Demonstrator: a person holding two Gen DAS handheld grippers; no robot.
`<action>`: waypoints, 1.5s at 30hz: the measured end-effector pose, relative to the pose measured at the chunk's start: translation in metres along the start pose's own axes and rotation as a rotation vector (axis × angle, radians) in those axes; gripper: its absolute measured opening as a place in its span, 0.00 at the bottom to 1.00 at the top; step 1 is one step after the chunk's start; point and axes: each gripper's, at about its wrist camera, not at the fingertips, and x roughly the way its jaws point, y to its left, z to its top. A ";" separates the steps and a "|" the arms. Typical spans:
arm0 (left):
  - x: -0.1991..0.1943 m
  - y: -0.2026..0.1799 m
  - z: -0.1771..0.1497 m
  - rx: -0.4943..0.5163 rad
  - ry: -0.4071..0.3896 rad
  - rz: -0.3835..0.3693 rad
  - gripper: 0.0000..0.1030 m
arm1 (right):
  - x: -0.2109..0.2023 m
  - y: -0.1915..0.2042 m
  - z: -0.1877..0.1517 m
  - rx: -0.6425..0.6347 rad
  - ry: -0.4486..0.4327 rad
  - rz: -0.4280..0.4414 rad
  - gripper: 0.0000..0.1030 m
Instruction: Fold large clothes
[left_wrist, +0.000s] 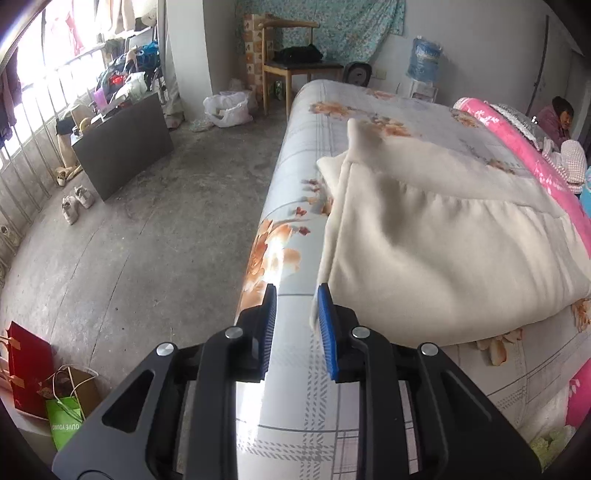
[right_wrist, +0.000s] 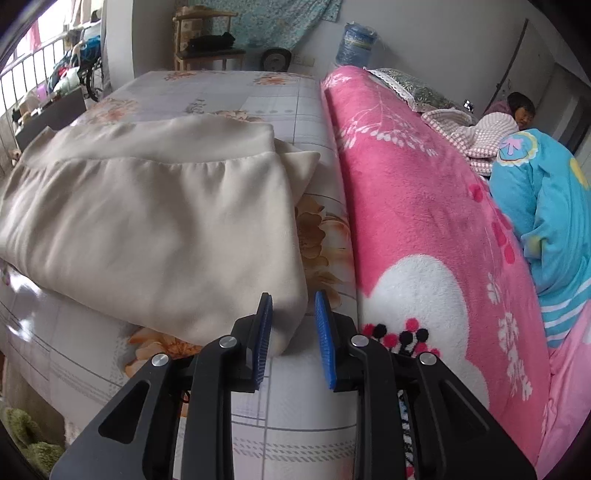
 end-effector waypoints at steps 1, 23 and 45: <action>-0.008 -0.007 0.002 0.012 -0.030 -0.019 0.22 | -0.006 0.002 0.001 0.009 -0.017 0.018 0.23; -0.084 -0.172 -0.050 0.106 -0.159 -0.095 0.91 | -0.083 0.093 -0.053 0.207 -0.141 0.130 0.92; -0.074 -0.188 -0.048 0.071 -0.026 -0.001 0.92 | -0.092 0.111 -0.043 0.166 -0.149 0.066 0.94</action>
